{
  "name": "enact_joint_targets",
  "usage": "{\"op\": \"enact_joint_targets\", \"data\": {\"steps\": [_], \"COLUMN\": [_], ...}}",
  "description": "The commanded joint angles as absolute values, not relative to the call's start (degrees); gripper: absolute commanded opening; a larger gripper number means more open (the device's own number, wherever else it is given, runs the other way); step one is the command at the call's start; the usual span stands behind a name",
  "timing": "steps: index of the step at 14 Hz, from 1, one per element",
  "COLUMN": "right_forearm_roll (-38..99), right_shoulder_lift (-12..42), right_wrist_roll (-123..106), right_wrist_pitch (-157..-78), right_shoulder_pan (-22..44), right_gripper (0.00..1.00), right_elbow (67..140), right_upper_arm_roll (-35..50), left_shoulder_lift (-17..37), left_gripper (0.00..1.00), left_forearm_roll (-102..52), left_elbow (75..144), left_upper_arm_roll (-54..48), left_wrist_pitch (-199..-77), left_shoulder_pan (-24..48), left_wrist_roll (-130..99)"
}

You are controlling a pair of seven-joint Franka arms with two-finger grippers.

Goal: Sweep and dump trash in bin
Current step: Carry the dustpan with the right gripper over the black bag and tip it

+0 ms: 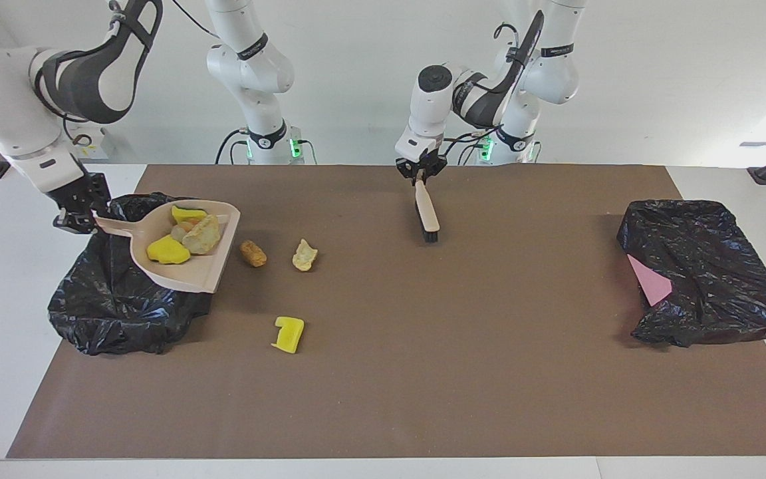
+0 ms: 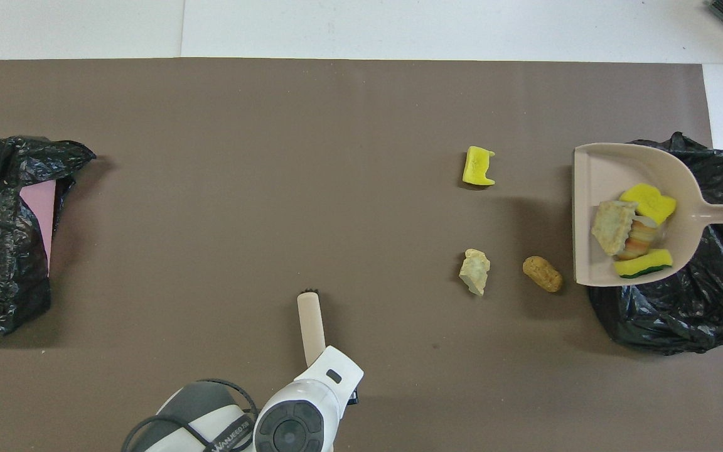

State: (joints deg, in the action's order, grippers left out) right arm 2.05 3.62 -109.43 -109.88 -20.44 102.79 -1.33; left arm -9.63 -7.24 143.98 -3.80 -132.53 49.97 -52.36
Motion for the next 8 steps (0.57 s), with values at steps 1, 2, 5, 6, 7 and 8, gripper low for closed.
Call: {"op": "enact_joint_targets", "data": {"steps": [1, 2, 5, 6, 7, 8], "right_forearm_roll": [0.5, -1.7, -6.6, -8.6, -10.5, -12.3], "right_shoulder_lift": [3.4, 3.4, 3.4, 3.3, 3.3, 3.2], "right_wrist_roll": [-111.9, -111.6, -110.9, -110.8, -110.8, -110.8], "right_wrist_pitch": [-109.8, -110.4, -111.5, -111.6, -111.7, -111.7], "right_shoulder_pan": [-23.6, -23.8, -24.3, -24.3, -24.5, -25.0], "right_gripper": [0.0, 0.0, 0.0, 0.0, 0.0, 0.0], "right_elbow": [101.7, 101.7, 102.0, 102.1, 102.1, 102.2], "right_upper_arm_roll": [-0.6, -0.6, -0.7, -0.7, -0.8, -0.8], "left_shoulder_lift": [-11.3, -11.3, -11.3, -11.3, -10.9, -10.5], "left_gripper": [0.07, 0.07, 0.08, 0.32, 0.62, 0.73], "left_forearm_roll": [-7.8, -7.8, -7.9, -7.9, -7.9, -7.9], "left_elbow": [145.9, 146.0, 146.0, 146.0, 146.0, 145.6], "left_upper_arm_roll": [-2.8, -2.8, -2.8, -2.8, -2.8, -2.7], "left_wrist_pitch": [-134.5, -134.5, -134.2, -134.0, -134.0, -134.0], "left_shoulder_pan": [50.8, 50.6, 50.4, 50.2, 49.6, 49.0], "left_wrist_roll": [-53.3, -53.1, -53.0, -52.8, -52.9, -52.9]}}
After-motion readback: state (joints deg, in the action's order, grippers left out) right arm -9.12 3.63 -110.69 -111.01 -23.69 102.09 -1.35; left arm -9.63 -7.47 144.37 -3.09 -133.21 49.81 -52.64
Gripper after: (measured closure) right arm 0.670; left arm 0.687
